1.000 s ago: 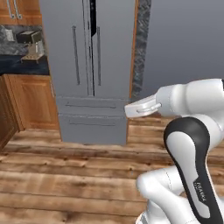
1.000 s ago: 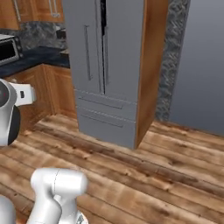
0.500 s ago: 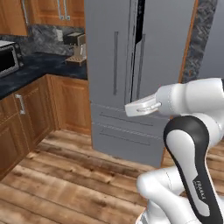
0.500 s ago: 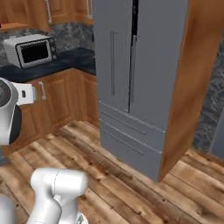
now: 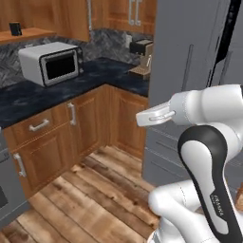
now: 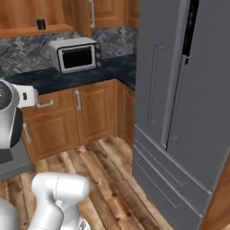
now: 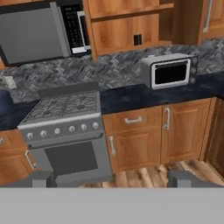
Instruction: Open the cabinet directly in front. Then move the beer and the mug to the dining counter with the jar on it.
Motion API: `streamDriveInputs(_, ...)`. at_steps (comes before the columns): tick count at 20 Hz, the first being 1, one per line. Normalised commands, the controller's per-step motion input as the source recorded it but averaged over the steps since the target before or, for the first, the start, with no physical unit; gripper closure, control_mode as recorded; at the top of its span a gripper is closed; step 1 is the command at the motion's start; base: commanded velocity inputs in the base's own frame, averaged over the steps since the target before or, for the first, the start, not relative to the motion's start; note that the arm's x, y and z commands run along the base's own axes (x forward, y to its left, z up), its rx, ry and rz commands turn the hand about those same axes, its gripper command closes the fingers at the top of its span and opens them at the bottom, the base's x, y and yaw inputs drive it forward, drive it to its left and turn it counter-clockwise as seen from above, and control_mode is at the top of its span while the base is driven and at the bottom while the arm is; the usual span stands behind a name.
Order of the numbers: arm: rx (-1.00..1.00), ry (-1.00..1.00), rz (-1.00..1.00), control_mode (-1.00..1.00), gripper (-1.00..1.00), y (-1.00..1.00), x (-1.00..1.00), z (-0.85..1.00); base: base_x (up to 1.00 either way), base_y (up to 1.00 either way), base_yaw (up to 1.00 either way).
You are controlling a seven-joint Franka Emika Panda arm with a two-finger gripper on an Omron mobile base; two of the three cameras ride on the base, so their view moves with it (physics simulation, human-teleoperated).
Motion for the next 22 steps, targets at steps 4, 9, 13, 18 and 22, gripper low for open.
streamDriveInputs(4, 0.0, 0.0, 0.0, 1.0, -1.0, 0.0, 0.0, 0.0, 1.0, 0.0, 0.48)
streamDriveInputs(9, 0.0, 0.0, 0.0, 1.0, -1.0, 0.0, 0.0, 0.0, 1.0, -0.14, 0.36)
streamDriveInputs(13, 0.0, 0.0, 0.0, 1.0, -1.0, 0.0, 0.0, 0.0, 1.0, -0.23, 0.24)
streamDriveInputs(18, 0.0, 0.0, 0.0, 1.0, -1.0, 0.0, 0.0, 0.0, 1.0, -0.2, 0.24)
streamDriveInputs(22, 0.0, 0.0, 0.0, 1.0, -1.0, 0.0, 0.0, 0.0, 1.0, 0.0, 0.25)
